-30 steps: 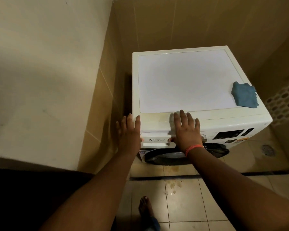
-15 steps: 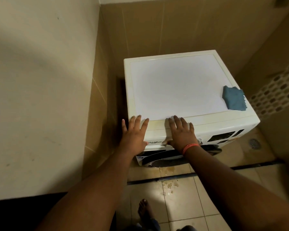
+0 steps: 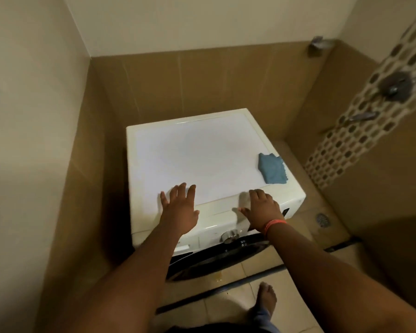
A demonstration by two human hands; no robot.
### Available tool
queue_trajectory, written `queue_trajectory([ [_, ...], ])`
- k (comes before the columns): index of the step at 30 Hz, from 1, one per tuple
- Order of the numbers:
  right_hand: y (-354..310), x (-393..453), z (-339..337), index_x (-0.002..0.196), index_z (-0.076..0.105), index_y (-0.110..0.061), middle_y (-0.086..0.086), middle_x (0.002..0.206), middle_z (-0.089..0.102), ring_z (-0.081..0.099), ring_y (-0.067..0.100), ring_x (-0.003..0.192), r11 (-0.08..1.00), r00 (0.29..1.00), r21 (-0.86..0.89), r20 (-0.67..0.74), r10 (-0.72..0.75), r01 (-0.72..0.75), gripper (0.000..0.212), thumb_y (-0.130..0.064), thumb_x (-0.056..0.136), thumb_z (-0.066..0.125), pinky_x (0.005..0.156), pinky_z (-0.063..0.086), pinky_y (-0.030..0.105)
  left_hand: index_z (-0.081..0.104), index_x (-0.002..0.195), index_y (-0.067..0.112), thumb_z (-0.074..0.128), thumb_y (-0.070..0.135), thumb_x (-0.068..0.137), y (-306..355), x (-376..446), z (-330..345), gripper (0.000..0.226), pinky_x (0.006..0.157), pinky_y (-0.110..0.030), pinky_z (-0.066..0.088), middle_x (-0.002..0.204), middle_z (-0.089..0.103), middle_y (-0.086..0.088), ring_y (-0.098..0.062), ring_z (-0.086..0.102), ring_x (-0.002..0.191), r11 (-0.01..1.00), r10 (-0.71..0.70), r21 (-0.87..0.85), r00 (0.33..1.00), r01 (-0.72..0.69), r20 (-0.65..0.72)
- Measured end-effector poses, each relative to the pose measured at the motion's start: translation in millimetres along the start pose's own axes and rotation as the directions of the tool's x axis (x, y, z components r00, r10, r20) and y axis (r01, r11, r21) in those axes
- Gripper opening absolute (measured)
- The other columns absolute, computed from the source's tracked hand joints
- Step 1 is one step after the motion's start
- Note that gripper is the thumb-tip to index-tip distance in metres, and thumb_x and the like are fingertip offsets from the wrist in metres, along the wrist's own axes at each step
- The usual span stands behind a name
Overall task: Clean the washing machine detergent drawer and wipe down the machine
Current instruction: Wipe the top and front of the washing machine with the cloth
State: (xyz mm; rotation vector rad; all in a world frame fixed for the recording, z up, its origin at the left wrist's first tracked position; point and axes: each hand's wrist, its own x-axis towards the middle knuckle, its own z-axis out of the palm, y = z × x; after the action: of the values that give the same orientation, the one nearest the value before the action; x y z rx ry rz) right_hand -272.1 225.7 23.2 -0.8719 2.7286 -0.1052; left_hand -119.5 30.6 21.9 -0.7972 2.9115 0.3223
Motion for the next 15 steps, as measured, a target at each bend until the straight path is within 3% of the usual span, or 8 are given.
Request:
queue_trajectory([
  [5, 80.2, 58.4, -28.8, 0.135, 0.042, -0.014, 0.01, 0.137, 0.047, 0.045, 0.031, 0.12, 1.0, 0.999, 0.01, -0.048, -0.003, 0.003, 0.041, -0.021, 0.096, 0.05, 0.096, 0.044, 0.041, 0.014, 0.154, 0.02, 0.049, 0.042, 0.097, 54.7, 41.2, 5.3, 0.07, 0.118, -0.059, 0.007, 0.161, 0.013, -0.007, -0.028, 0.011, 0.148, 0.994, -0.105, -0.022, 0.994, 0.105, 0.008],
  [7, 103.5, 83.4, -44.1, 0.137, 0.042, -0.017, 0.009, 0.139, 0.047, 0.045, 0.03, 0.121, 0.997, 0.996, -0.02, -0.054, -0.075, 0.074, 0.051, -0.005, 0.088, 0.053, 0.098, 0.044, 0.04, 0.015, 0.153, 0.02, 0.047, 0.042, 0.098, 78.0, 56.8, 8.3, 0.068, 0.119, -0.058, 0.007, 0.16, 0.015, -0.007, -0.028, 0.013, 0.148, 0.989, -0.143, -0.023, 0.989, 0.144, 0.027],
  [9, 123.4, 109.9, -57.5, 0.14, 0.041, -0.022, 0.008, 0.143, 0.044, 0.044, 0.029, 0.125, 0.977, 0.979, -0.08, -0.042, -0.2, 0.196, 0.063, -0.006, 0.083, 0.063, 0.103, 0.043, 0.041, 0.019, 0.152, 0.02, 0.046, 0.043, 0.098, 105.3, 72.4, 11.7, 0.065, 0.119, -0.057, 0.008, 0.159, 0.018, -0.006, -0.028, 0.016, 0.147, 0.985, -0.169, -0.033, 0.985, 0.171, 0.044],
  [12, 135.8, 149.8, -68.6, 0.144, 0.037, -0.028, 0.006, 0.15, 0.036, 0.039, 0.032, 0.133, 0.855, 0.876, -0.201, 0.035, -0.482, 0.478, 0.071, -0.02, 0.081, 0.07, 0.107, 0.039, 0.046, 0.027, 0.15, 0.021, 0.047, 0.042, 0.098, 143.9, 90.4, 14.8, 0.06, 0.12, -0.055, 0.009, 0.157, 0.024, -0.004, -0.026, 0.02, 0.145, 0.971, -0.215, -0.091, 0.975, 0.219, 0.051],
  [15, 137.6, 187.2, -75.5, 0.145, 0.039, -0.03, 0.003, 0.16, 0.02, 0.02, 0.034, 0.145, 0.631, 0.723, -0.362, 0.234, -0.65, 0.686, 0.061, -0.02, 0.09, 0.062, 0.116, 0.027, 0.05, 0.035, 0.146, 0.021, 0.049, 0.042, 0.097, 174.5, 97.4, 20.3, 0.055, 0.119, -0.054, 0.015, 0.152, 0.032, -0.002, -0.025, 0.028, 0.141, 0.96, -0.246, -0.136, 0.969, 0.245, 0.014],
])
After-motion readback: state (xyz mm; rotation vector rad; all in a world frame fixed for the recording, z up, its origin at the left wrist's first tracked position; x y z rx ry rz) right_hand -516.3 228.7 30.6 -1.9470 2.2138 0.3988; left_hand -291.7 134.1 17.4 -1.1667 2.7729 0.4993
